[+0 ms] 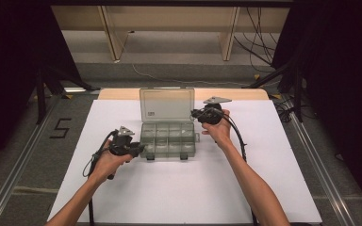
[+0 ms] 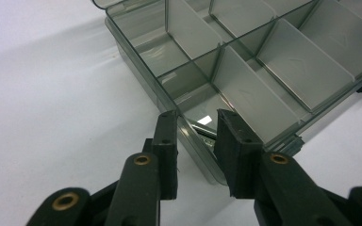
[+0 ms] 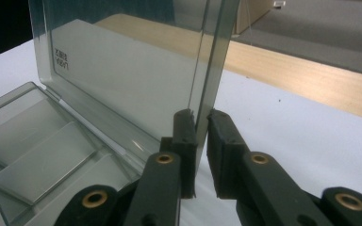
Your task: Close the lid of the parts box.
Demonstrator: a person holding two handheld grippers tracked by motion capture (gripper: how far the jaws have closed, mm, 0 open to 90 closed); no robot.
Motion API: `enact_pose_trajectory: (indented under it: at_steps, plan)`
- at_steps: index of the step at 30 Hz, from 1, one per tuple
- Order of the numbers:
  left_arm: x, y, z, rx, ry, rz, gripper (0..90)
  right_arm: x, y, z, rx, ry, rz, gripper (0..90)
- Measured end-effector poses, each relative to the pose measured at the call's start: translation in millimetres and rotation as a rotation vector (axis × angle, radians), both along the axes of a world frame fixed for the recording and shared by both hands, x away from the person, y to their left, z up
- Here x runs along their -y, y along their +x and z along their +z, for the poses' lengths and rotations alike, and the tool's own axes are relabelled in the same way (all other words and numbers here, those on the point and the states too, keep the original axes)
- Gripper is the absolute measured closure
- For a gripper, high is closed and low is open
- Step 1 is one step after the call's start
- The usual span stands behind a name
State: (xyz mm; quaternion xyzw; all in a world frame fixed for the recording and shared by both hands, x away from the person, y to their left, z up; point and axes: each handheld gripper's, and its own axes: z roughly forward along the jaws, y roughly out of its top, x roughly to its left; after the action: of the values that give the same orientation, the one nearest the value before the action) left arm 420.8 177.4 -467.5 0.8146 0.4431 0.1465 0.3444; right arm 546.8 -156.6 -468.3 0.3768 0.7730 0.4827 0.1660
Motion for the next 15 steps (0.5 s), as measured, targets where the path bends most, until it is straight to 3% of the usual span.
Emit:
enact_pose_trajectory:
  at_steps: [5, 15]
  plan:
    - [-0.8, 0.5, 0.1, -0.003, 0.002, -0.005, 68.9, -1.3, -6.3, -1.7, 0.051, -0.010, -0.004, 82.8]
    - [-1.1, 1.0, 0.2, 0.005, 0.015, 0.005, 62.4, -1.4, -12.5, -4.3, 0.086, -0.004, -0.014, 83.5]
